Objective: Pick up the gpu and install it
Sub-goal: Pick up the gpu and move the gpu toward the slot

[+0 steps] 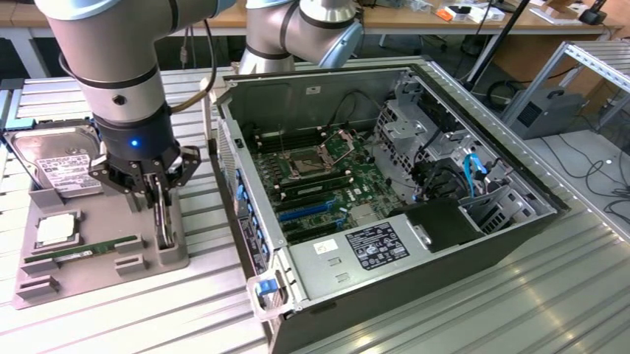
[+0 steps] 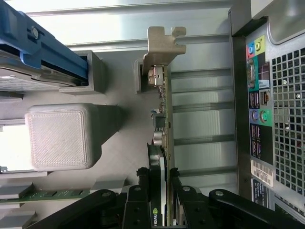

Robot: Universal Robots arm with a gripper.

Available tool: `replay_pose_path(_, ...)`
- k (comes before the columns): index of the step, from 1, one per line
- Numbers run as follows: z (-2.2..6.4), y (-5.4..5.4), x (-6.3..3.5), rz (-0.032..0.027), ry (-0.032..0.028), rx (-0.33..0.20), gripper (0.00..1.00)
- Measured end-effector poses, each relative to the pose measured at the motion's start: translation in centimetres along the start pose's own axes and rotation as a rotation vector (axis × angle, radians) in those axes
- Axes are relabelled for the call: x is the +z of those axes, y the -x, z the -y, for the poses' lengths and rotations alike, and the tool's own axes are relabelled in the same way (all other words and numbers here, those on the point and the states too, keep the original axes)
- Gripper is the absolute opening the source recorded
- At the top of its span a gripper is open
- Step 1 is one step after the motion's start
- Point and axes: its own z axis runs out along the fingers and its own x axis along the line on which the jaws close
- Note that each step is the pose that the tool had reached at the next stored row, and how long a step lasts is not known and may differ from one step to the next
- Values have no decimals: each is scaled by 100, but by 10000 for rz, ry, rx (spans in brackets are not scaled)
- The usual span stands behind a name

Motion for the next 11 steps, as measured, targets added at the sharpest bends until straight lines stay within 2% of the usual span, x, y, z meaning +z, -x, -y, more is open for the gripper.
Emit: replay_pose_path(11,0,1,-39,0,2,0,27)
